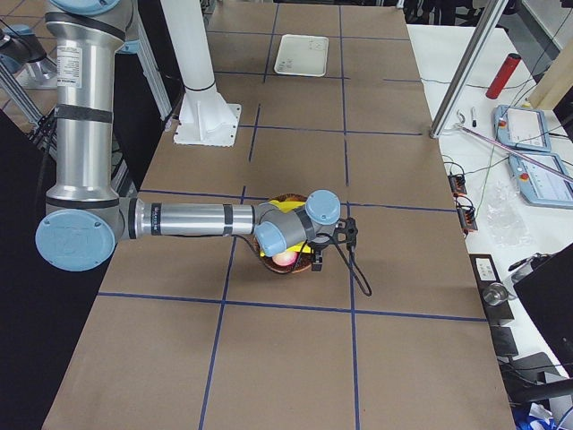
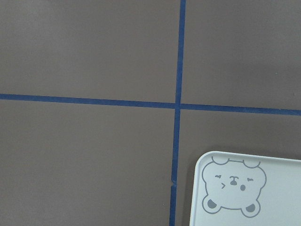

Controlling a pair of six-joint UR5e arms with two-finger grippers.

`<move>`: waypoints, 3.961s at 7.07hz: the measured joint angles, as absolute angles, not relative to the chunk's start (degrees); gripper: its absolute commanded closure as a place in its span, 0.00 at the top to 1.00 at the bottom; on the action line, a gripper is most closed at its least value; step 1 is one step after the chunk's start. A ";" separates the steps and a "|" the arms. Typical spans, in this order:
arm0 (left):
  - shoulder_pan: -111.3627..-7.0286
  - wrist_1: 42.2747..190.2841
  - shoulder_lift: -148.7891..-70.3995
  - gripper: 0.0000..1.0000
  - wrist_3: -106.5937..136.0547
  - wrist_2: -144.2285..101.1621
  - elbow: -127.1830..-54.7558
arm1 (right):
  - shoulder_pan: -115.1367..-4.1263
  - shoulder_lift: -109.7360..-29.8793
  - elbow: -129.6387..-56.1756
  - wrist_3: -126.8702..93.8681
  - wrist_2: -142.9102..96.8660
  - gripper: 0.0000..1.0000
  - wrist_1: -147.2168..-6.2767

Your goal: Transfer all bananas from basket to plate

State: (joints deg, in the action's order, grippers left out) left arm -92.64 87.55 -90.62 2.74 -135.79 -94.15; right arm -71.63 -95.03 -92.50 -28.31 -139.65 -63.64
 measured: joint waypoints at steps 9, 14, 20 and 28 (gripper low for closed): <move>-92.64 87.46 -90.61 1.00 2.87 -135.79 -95.03 | -66.76 -95.76 -92.77 -28.20 -141.27 0.00 -63.34; -92.64 87.33 -90.60 1.00 4.31 -138.06 -95.83 | -73.62 -98.61 -99.55 -28.31 -151.71 0.00 -64.70; -84.02 96.30 -94.72 1.00 22.35 -139.65 -98.55 | -68.10 -71.63 -104.74 -65.25 -144.21 0.00 -65.52; -51.92 137.39 -109.94 1.00 119.07 -117.99 -100.54 | -29.42 -58.89 -111.49 -100.40 -79.23 0.00 -56.59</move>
